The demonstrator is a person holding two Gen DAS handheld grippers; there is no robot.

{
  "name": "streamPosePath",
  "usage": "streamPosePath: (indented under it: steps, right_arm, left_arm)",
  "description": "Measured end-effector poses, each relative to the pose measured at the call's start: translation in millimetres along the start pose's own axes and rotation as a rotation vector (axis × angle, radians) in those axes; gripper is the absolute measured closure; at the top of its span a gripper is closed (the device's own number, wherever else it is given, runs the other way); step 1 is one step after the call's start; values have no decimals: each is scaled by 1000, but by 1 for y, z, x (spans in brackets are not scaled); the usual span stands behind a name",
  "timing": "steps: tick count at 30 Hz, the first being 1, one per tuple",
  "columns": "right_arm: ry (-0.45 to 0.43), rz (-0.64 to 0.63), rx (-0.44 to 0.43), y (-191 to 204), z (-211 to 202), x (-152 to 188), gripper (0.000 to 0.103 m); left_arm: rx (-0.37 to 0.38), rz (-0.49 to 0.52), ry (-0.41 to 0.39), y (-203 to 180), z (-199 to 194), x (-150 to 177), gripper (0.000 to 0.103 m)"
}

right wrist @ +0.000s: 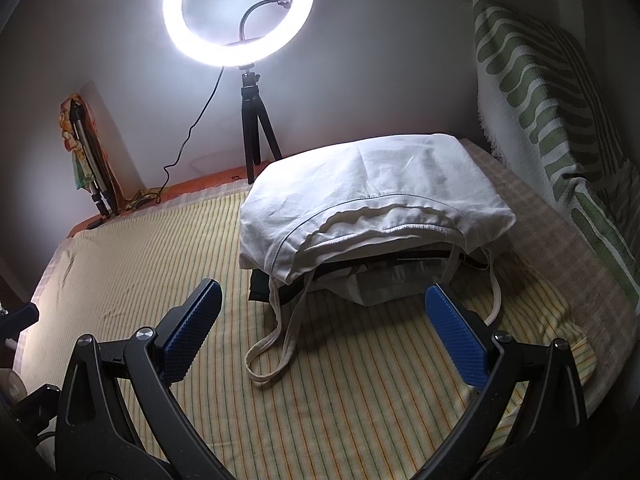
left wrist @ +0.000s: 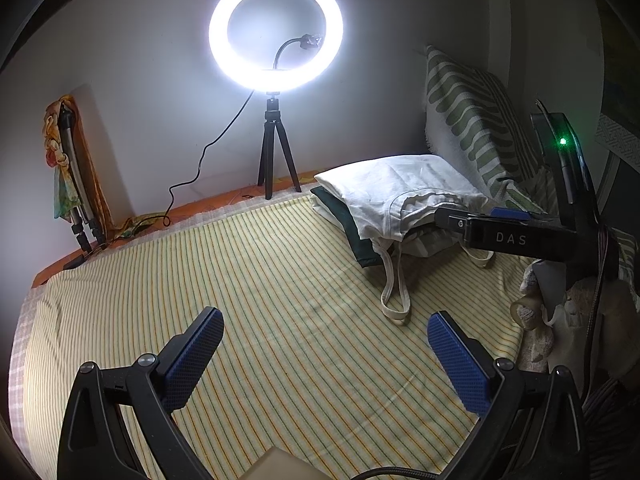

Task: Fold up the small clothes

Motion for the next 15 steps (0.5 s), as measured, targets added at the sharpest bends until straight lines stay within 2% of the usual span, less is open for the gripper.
streamPosePath:
  steps: [12,15]
  right_arm:
    - [8,-9,-4,-2,4,-2,0]
    - [7,-9,-4,-4,4,-2,0]
  left_arm:
    - [-25,3,-17,-4,2,2,0]
    - [-10,1,-7,-4,5,1,0]
Point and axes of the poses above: each gripper's, at about its wrist camera, not at the fingertips, and z roughly the way its jaws point, y to its left, x to its underside, the point moved 1 cm from there along z, roughly the way its jaws point, and after that the axes turned 8 degrees about y, right-handed, at the moved point
